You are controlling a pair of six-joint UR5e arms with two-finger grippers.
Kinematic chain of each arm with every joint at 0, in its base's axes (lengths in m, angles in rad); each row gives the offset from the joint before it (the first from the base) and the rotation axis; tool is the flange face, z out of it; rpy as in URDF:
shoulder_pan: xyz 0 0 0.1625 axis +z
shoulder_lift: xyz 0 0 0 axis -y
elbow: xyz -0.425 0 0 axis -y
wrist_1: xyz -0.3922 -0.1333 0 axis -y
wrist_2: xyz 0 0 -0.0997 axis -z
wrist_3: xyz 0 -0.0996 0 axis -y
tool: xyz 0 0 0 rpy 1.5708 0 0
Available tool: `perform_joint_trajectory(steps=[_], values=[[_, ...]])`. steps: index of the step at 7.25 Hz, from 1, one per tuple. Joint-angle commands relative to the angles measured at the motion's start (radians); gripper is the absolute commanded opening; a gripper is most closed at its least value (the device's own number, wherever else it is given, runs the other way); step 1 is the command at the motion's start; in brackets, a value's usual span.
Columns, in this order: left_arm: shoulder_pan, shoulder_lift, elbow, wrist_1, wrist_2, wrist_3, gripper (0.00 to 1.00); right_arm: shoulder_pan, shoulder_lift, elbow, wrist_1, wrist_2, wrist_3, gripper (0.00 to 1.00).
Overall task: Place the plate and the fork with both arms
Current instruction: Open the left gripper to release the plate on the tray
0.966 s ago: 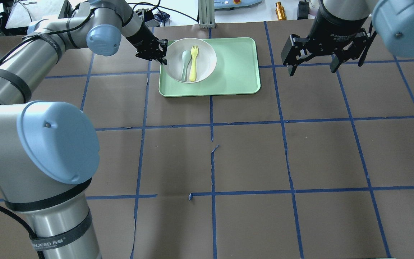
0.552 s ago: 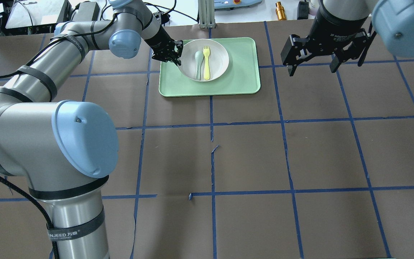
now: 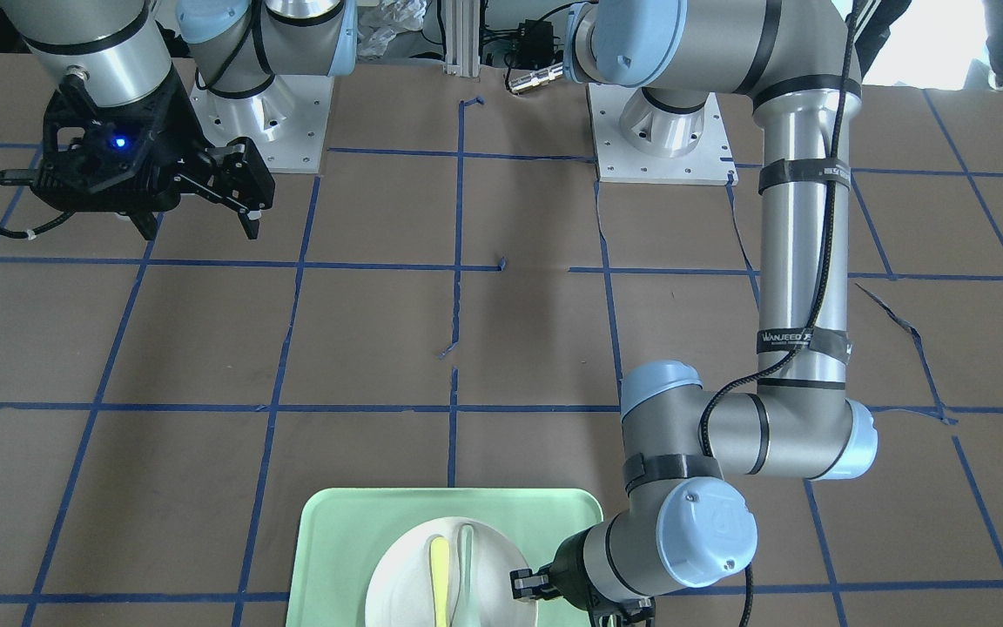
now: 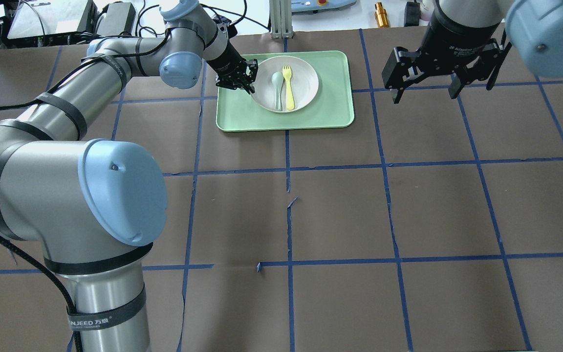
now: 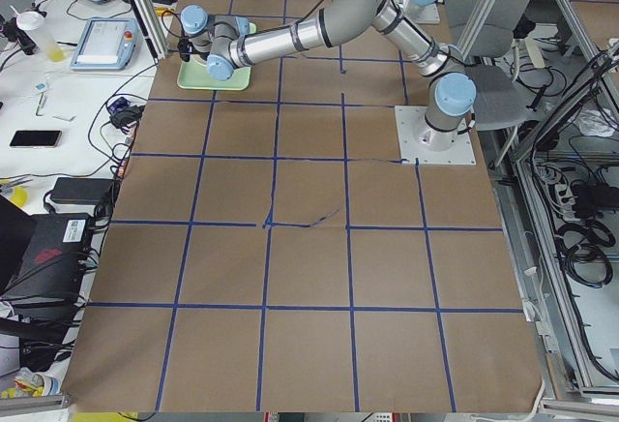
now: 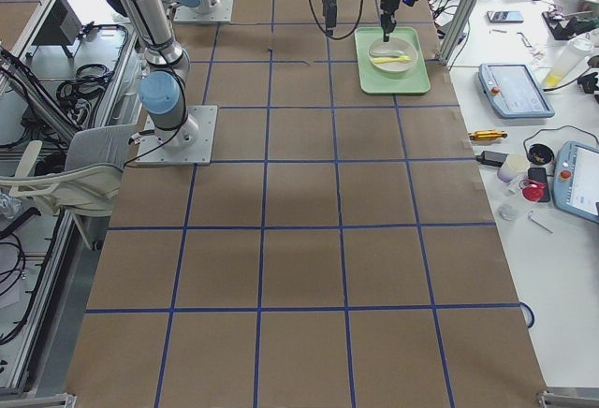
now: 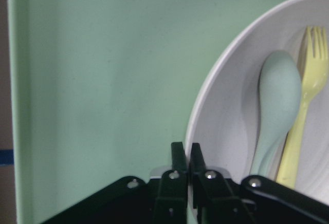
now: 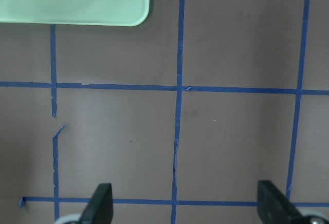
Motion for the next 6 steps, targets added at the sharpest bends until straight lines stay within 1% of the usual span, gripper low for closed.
perform_joint_trajectory(steps=[1, 2, 3, 4, 6], values=[[0.017, 0.105, -0.266, 0.316, 0.008, -0.002, 1.00, 0.000, 0.000, -0.001, 0.000, 0.000, -0.001, 1.00], [0.052, 0.192, -0.335, 0.316, 0.034, 0.000, 1.00, 0.000, 0.000, -0.001, 0.000, 0.000, -0.001, 1.00], [0.060, 0.261, -0.365, 0.240, 0.151, 0.001, 1.00, 0.000, 0.000, -0.001, 0.000, 0.000, -0.001, 1.00], [0.060, 0.333, -0.386, 0.128, 0.225, 0.007, 1.00, 0.000, 0.000, -0.001, 0.000, 0.000, -0.001, 1.00], [0.060, 0.509, -0.469, -0.047, 0.374, 0.023, 1.00, 0.000, 0.000, 0.001, 0.000, 0.000, -0.001, 1.00]])
